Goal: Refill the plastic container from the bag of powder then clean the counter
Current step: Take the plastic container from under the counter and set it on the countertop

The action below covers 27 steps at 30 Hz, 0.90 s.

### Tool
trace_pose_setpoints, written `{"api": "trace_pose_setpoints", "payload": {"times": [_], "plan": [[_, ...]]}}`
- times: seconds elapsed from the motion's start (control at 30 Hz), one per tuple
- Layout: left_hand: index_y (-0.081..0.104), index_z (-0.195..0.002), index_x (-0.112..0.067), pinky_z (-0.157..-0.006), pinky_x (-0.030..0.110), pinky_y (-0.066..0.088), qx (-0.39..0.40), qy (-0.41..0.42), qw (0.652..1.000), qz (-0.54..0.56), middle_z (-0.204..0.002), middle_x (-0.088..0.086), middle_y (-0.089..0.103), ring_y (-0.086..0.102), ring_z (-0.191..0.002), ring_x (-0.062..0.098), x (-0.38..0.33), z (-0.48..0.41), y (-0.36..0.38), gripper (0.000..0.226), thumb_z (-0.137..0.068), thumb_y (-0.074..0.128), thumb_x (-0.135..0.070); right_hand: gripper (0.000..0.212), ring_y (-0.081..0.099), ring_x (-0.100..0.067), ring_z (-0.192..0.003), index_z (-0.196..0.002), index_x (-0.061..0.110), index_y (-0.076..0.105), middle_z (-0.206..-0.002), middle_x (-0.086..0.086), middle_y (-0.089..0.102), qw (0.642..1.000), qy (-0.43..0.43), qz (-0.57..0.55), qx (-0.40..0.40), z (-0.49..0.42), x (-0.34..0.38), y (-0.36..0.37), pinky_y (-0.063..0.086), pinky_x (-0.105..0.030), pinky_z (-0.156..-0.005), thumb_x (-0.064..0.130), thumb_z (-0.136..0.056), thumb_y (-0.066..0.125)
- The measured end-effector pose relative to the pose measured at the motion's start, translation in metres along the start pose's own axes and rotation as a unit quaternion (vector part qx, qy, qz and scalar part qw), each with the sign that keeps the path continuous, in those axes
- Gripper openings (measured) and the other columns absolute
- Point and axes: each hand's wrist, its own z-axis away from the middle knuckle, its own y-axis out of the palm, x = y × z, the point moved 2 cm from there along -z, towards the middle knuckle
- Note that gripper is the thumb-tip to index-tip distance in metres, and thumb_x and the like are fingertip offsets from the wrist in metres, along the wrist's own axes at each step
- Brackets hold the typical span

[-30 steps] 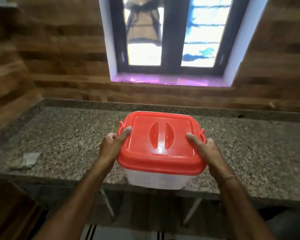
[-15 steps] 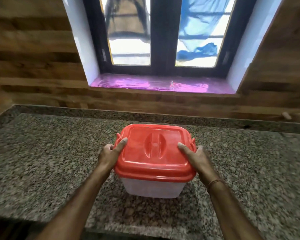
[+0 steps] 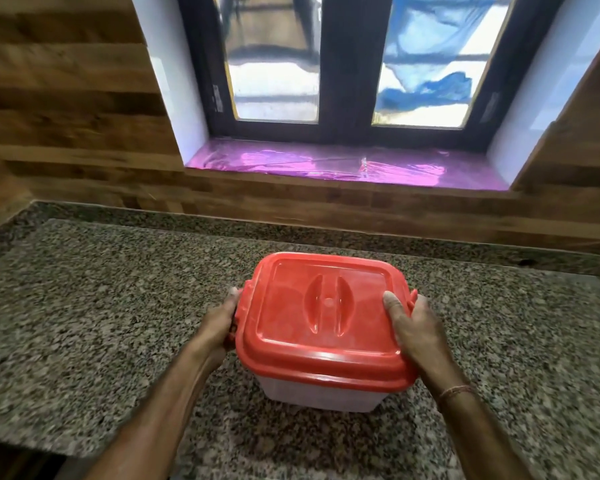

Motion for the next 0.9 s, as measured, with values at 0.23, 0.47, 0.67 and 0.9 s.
{"api": "trace_pose_setpoints", "payload": {"times": [0.23, 0.47, 0.67, 0.9], "plan": [[0.068, -0.112, -0.008, -0.046, 0.026, 0.055, 0.043, 0.098, 0.994, -0.016, -0.078, 0.007, 0.069, 0.067, -0.056, 0.016, -0.027, 0.01, 0.018, 0.068, -0.1, 0.038, -0.068, 0.064, 0.068, -0.025, -0.086, -0.126, 0.015, 0.046, -0.103, -0.009, 0.063, 0.999, 0.038, -0.035, -0.001, 0.006, 0.007, -0.002, 0.062, -0.042, -0.072, 0.071, -0.097, 0.04], [0.056, -0.135, -0.014, -0.064, 0.034, 0.063, 0.058, 0.141, 0.988, -0.008, -0.114, 0.016, 0.075, 0.08, -0.085, 0.023, -0.044, 0.033, 0.024, 0.051, -0.095, 0.068, -0.044, 0.056, 0.07, -0.027, -0.073, -0.103, 0.012, 0.059, -0.093, -0.014, 0.071, 0.979, 0.082, -0.185, -0.03, 0.005, 0.008, 0.014, 0.063, -0.04, -0.06, 0.064, -0.103, 0.037], [0.058, -0.131, -0.014, -0.056, 0.03, 0.061, 0.065, 0.148, 0.987, 0.006, -0.109, 0.016, 0.074, 0.079, -0.077, 0.022, -0.041, 0.022, 0.027, 0.044, -0.096, 0.067, -0.04, 0.054, 0.062, -0.018, -0.054, -0.094, 0.006, 0.069, -0.065, -0.004, 0.064, 0.946, 0.147, -0.288, -0.03, -0.002, -0.008, 0.006, 0.056, -0.029, -0.056, 0.045, -0.111, 0.036], [0.049, -0.147, -0.022, -0.07, 0.035, 0.064, 0.069, 0.167, 0.983, -0.017, -0.123, 0.011, 0.072, 0.077, -0.098, 0.025, -0.035, 0.009, 0.028, 0.083, -0.081, 0.075, -0.064, 0.044, 0.077, -0.02, -0.078, -0.115, 0.025, 0.06, -0.098, -0.005, 0.074, 0.977, 0.051, -0.195, -0.063, 0.026, 0.003, -0.003, 0.066, -0.036, -0.065, 0.059, -0.106, 0.033]]}}
